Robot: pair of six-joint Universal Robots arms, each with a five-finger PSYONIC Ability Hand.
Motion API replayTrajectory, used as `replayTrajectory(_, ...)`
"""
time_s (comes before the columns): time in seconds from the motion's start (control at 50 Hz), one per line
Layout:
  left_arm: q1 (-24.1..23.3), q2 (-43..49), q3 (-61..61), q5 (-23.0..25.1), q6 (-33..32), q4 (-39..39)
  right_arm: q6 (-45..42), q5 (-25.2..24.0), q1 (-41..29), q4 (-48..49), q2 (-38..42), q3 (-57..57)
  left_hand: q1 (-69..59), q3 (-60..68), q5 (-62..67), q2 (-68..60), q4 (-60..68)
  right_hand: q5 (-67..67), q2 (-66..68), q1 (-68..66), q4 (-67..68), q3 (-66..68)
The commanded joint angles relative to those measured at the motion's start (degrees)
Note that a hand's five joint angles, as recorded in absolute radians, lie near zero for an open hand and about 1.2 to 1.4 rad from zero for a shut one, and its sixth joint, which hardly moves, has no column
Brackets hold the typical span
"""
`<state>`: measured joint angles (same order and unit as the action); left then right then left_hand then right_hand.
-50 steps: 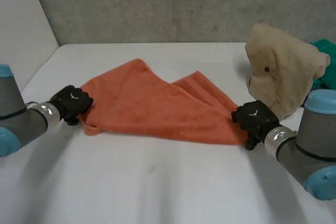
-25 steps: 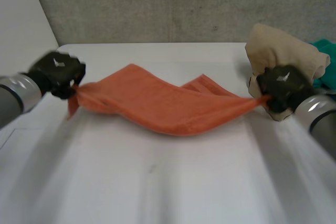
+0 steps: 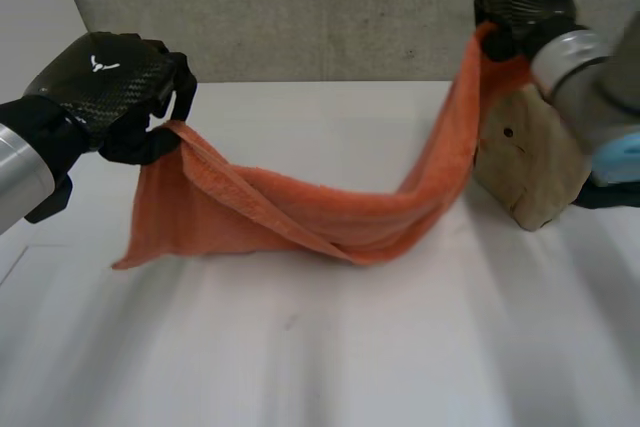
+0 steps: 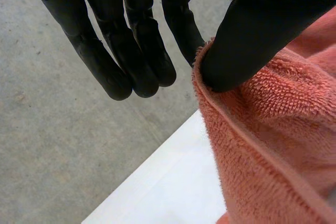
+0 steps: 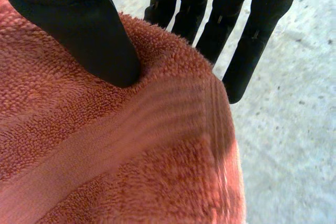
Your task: Fold the laundry.
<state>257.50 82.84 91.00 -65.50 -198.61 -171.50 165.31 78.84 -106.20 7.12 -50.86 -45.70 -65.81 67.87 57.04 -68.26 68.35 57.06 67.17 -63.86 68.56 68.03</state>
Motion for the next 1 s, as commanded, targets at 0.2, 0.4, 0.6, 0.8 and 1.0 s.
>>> replayTrajectory(0.2,-4.03,-2.16,-2.23,-3.22,2.00,2.04,4.06,11.22,-8.50,-5.59,17.38,19.50,-14.19,12.13,12.96,-11.74,11.65,-57.06,-57.17,53.86,-58.56,-58.03)
replayTrajectory(0.4,-6.40,-1.72,-6.10,-4.54,2.97,1.69,3.00,14.15,-3.84,-35.40,2.27,6.17,-14.19,12.13,12.96,-11.74,11.65,-57.06,-57.17,53.86,-58.56,-58.03)
replayTrajectory(0.6,-11.23,-0.84,-13.39,-8.14,5.25,1.96,10.20,4.04,-4.45,-26.91,-8.46,-26.71,-14.19,12.13,12.96,-11.74,11.65,-57.06,-57.17,53.86,-58.56,-58.02)
replayTrajectory(0.8,-15.89,1.62,-19.55,-12.28,5.34,2.92,25.14,6.58,-12.18,-11.52,-0.83,-31.39,-14.19,12.13,12.96,-11.74,11.65,-57.06,-57.17,53.86,-58.56,-58.02)
replayTrajectory(1.0,-16.25,2.33,-21.75,-15.35,5.08,3.62,27.70,14.84,-15.35,-8.35,4.37,-26.28,-14.19,12.13,12.96,-11.74,11.65,12.90,12.79,-16.10,11.41,11.94)
